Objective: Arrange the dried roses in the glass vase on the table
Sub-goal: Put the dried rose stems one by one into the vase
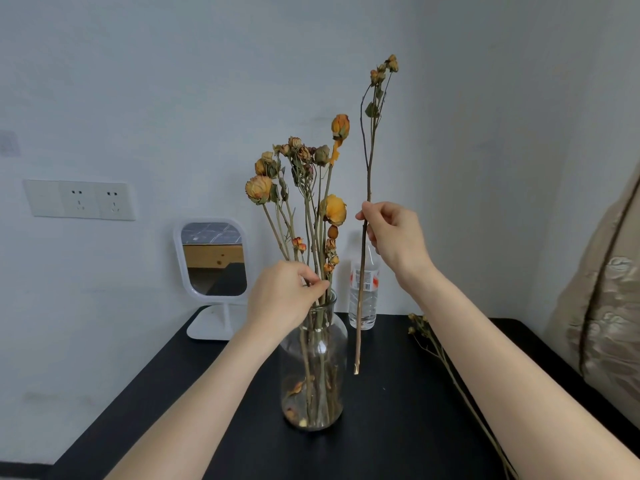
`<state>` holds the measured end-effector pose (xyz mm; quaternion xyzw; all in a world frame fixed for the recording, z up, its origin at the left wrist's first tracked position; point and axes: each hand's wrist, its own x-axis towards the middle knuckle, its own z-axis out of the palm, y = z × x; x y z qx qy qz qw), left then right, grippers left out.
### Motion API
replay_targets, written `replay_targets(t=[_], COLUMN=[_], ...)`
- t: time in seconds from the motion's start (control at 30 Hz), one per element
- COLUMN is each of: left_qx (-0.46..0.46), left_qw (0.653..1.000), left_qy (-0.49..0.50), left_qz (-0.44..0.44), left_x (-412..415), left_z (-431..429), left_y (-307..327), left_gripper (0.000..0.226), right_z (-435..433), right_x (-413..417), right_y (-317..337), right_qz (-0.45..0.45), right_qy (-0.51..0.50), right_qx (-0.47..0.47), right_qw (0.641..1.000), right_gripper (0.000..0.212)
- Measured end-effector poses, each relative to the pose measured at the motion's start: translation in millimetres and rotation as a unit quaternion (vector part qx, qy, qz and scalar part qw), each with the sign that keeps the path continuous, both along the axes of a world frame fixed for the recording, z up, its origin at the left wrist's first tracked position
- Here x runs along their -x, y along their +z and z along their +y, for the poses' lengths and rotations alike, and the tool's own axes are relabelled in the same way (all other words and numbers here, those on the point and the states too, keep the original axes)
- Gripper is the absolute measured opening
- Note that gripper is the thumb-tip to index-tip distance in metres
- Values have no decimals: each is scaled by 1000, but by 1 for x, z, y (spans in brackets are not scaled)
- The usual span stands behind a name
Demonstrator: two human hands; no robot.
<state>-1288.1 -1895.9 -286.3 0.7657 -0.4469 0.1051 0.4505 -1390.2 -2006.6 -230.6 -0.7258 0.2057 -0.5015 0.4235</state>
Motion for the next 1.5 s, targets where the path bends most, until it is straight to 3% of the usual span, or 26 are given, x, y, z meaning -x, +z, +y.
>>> replay_targets(t=[0.17, 0.27, 0.43, 0.5, 0.87, 1.13, 1.5], left_qx=[92, 171, 120, 91, 32, 41, 32], left_qw=[996, 981, 952, 939, 946, 951, 952], left_qy=[14, -4, -87, -134, -146, -131, -117], left_qz=[-5, 91, 268, 303, 286, 278, 281], left_x=[-1, -7, -14, -14, -9, -8, -7], left_z=[4, 8, 6, 4, -4, -4, -5], left_y=[-17, -28, -46, -51, -67, -73, -73], left_gripper=[11, 22, 80, 87, 61, 57, 60], right_z=[-2, -3, -2, -1, -3, -1, -3], right_x=[1, 2, 2, 1, -5, -17, -11], right_y=[-1, 1, 11, 16, 31, 14, 23], right_qz=[-4, -18, -60, -78, -136, -105, -140], right_qy=[-3, -5, -7, -6, -31, -14, -44], right_qx=[8, 11, 16, 20, 34, 64, 78], right_qw=[1000, 1000, 998, 997, 990, 992, 986], right_gripper=[27, 29, 31, 31, 29, 25, 27])
